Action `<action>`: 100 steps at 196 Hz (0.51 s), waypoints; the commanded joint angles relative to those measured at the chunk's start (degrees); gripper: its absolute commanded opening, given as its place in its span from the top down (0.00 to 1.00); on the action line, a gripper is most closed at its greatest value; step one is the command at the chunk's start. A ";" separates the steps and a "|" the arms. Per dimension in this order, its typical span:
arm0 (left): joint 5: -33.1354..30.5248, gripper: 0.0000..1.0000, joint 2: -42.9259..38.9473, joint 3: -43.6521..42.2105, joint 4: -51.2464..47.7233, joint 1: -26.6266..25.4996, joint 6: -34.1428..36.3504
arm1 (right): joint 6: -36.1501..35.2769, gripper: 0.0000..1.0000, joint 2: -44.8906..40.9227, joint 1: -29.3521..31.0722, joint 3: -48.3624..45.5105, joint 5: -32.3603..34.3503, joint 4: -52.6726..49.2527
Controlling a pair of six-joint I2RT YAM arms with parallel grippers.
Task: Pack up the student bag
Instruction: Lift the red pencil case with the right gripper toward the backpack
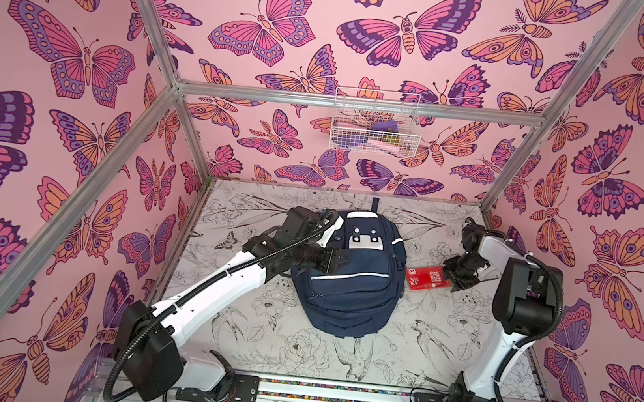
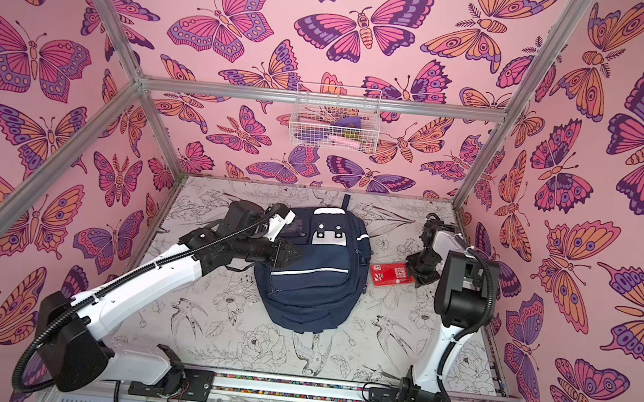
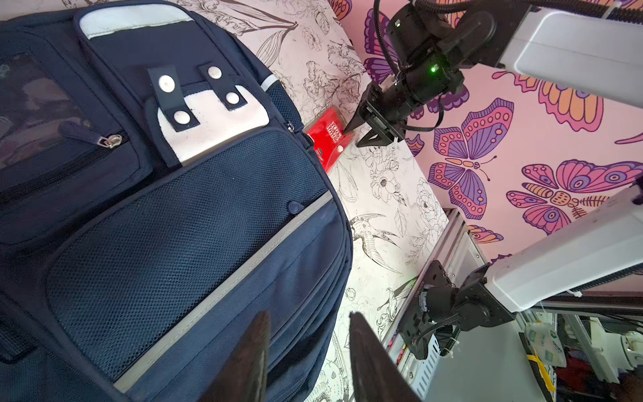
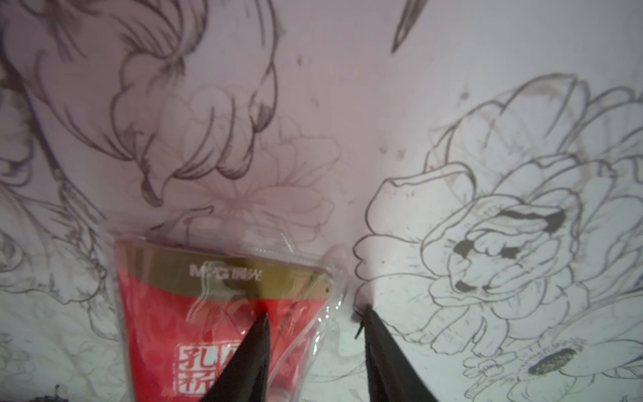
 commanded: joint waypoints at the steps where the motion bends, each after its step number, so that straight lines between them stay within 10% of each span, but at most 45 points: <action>1: 1.50 0.60 -1.37 -0.73 0.46 0.78 1.27 | 1.08 0.56 2.57 1.11 2.10 2.28 -2.52; 72: 2.80 0.60 -0.76 0.02 1.13 1.56 0.87 | 0.38 0.99 3.34 1.40 1.92 3.86 -1.69; 100: 4.28 0.59 -0.54 0.63 1.53 1.59 -0.57 | -1.27 1.00 -1.77 1.48 -0.36 2.12 2.11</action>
